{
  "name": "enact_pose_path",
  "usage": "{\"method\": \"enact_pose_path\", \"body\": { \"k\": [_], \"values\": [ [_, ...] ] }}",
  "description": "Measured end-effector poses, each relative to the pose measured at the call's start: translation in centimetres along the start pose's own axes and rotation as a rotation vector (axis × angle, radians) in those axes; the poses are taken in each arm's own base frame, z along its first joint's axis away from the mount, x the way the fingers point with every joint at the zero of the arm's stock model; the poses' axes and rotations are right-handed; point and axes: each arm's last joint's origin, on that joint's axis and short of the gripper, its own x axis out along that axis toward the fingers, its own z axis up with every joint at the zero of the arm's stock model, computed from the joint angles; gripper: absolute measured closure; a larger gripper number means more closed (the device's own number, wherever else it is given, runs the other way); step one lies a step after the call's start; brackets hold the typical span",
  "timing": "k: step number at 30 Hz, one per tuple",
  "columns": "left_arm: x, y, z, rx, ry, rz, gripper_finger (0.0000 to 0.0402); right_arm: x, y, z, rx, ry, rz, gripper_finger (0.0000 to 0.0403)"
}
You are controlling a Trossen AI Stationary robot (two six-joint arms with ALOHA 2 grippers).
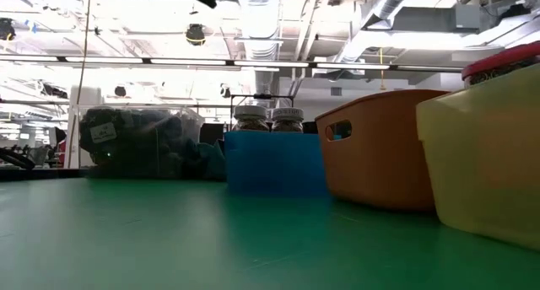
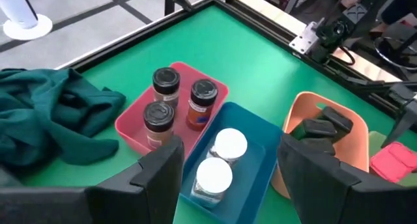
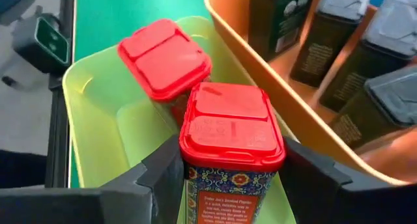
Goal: Sort spices by type
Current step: Put the red seasoning can into the yellow bin
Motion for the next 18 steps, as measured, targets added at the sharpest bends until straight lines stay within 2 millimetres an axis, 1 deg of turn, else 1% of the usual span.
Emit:
{"method": "enact_pose_path", "body": {
  "k": [5,7,14,18],
  "values": [
    [0.00,-0.02,-0.02,-0.004,0.004,-0.004,0.0169,0.37,0.20,-0.45,-0.009,0.036,0.002,0.0155],
    [0.01,-0.02,-0.02,-0.004,0.004,-0.004,0.0169,0.38,0.25,-0.54,-0.016,0.049,0.006,0.0144],
    [0.01,-0.02,-0.02,-0.003,0.005,-0.004,0.0169,0.42,0.17,-1.01,-0.031,0.176,0.028,0.0097],
    [0.01,-0.09,0.05,-0.004,-0.001,-0.012,0.0169,-0.29,-0.25,-0.50,-0.022,0.206,0.036,0.0080]
  ]
}}
